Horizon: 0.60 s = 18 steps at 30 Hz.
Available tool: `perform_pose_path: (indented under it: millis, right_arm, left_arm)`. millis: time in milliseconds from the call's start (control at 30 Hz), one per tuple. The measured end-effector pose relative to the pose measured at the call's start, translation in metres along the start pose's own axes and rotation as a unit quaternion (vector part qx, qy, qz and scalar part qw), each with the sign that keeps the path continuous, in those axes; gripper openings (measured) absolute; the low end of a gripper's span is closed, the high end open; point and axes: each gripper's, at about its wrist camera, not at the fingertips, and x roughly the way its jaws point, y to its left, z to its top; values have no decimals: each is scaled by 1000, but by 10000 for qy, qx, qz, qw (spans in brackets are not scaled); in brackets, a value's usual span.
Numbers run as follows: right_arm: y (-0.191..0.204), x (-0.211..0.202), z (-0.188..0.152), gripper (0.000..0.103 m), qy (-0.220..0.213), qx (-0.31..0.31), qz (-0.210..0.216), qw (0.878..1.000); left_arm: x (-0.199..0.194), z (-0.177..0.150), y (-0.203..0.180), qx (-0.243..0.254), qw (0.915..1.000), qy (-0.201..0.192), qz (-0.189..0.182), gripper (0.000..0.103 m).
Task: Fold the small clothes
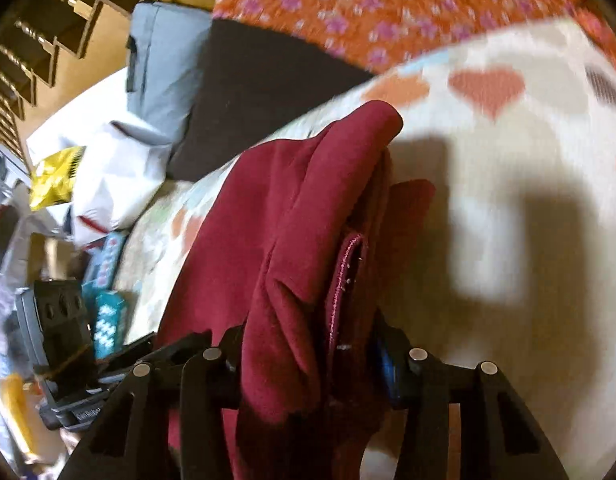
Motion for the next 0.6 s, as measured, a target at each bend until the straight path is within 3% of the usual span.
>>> perform_pose_path:
  millis: [67, 133, 233, 367, 467, 600]
  right_arm:
    - [1, 10, -21, 49, 266, -7, 29, 9996]
    - [2, 14, -31, 54, 445, -15, -302, 9986]
    - [8, -16, -30, 54, 49, 34, -493, 9988]
    - [23, -51, -24, 54, -603, -264, -354, 9972]
    - [39, -39, -17, 52, -592, -688, -654, 9937]
    - [40, -7, -6, 43, -357, -790, -764, 9933]
  left_arm:
    - [8, -21, 7, -144, 9992, 304, 220, 56]
    - [3, -29, 7, -159, 9993, 180, 290, 56]
    - [-15, -27, -6, 125, 9980, -210, 583, 56]
    - [-18, -7, -16, 260, 9941, -558, 889, 56]
    - [-3, 9, -19, 333, 9908, -619, 1158, 56]
    - [21, 22, -16, 308, 9882, -531, 1404, 57]
